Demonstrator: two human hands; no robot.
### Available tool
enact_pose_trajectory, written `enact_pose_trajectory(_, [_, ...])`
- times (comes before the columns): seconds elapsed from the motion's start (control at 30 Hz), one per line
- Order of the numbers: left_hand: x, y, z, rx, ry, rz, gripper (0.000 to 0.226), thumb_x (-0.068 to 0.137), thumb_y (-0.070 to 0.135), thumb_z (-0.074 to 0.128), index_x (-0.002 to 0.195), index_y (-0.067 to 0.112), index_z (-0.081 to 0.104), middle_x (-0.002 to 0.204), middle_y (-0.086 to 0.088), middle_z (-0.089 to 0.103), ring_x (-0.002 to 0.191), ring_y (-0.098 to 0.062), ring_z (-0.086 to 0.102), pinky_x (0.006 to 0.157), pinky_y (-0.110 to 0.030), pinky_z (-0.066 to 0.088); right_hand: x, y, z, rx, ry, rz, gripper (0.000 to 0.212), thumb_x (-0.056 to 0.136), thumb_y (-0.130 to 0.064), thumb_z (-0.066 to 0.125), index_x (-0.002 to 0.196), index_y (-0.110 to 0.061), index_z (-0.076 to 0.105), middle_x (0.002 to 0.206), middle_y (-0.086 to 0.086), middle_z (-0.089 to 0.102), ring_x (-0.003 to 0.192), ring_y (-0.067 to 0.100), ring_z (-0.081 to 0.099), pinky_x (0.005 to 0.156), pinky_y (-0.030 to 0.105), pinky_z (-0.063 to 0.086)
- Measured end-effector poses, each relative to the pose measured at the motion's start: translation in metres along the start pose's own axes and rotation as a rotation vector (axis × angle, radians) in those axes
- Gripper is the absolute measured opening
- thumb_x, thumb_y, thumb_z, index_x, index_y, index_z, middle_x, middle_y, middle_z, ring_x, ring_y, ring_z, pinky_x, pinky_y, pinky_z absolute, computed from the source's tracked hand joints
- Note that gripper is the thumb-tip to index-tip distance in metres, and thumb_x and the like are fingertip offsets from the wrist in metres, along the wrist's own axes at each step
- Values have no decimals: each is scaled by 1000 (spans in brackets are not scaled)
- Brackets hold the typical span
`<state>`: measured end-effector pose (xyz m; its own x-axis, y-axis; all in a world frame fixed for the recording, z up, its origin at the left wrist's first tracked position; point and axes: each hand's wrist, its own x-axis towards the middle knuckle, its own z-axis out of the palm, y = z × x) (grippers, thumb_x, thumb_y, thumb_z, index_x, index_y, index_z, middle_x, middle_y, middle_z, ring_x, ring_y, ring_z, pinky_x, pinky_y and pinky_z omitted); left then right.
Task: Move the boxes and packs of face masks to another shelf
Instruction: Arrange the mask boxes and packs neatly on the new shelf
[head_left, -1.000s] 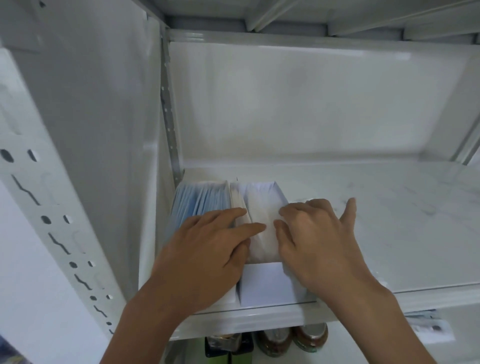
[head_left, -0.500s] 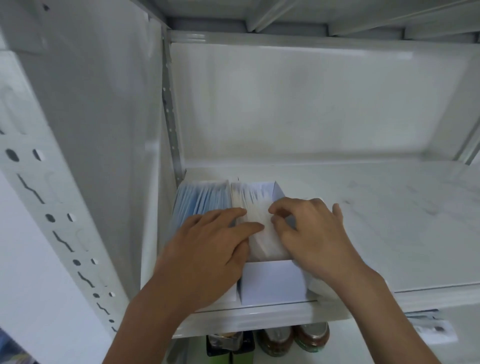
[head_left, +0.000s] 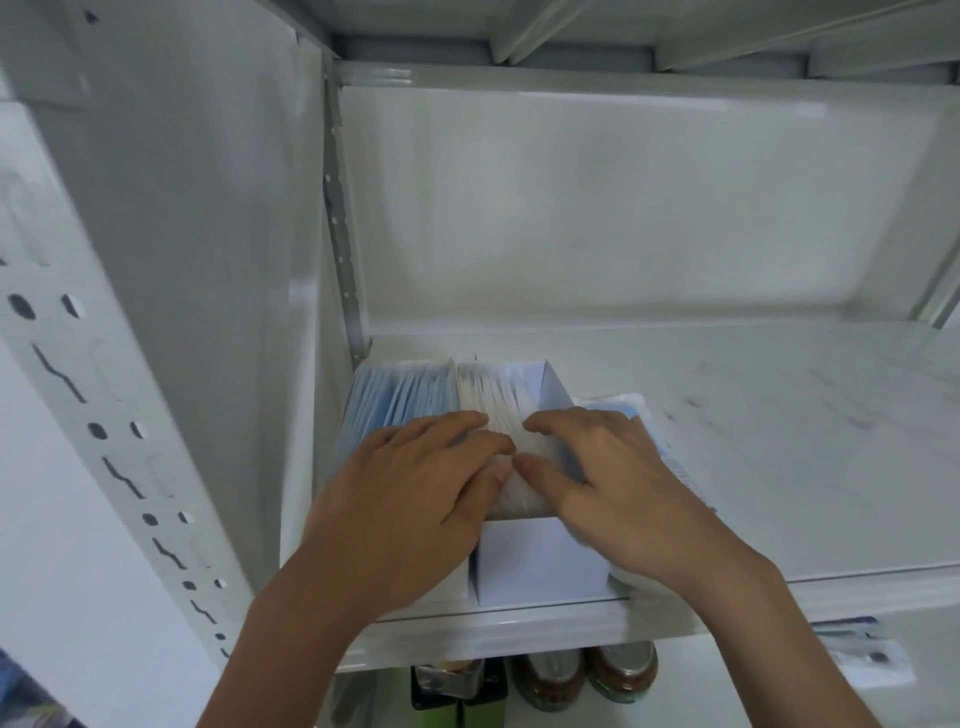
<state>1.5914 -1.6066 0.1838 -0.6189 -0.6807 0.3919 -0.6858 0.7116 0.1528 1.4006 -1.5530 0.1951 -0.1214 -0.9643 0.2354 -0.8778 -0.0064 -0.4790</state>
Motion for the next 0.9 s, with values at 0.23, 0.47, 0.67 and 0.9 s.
enact_pose_trajectory(0.23, [3,4,-6,-63,42,-6,45,96,69,26,125,45,50,110,30,57,91,4,49,80,-19,39,0,7,3,61,95,0,49,96,-14,49,144,-25,46,134,-2,54,121,22,50,103,40,42])
enact_pose_trajectory(0.47, [1,5,-8,-88,145,17,32,99,56,38,109,34,59,103,23,56,91,-1,51,78,-24,43,-10,-6,6,-79,0,-198,38,102,-44,37,134,-34,56,138,-18,50,135,7,38,120,49,14])
enact_pose_trajectory(0.67, [-8,3,-12,-154,305,61,13,96,20,58,90,19,69,87,10,65,80,-12,58,73,-31,50,-9,-7,7,-54,44,-165,42,95,-11,51,136,-16,58,140,-1,53,128,18,45,101,18,29])
enact_pose_trajectory(0.9, [-27,-7,-19,-25,268,-71,12,97,20,58,88,23,66,89,10,65,78,-13,57,68,-30,52,-11,-15,6,-126,25,-235,38,98,-23,32,103,-9,68,104,1,68,100,19,57,92,39,49])
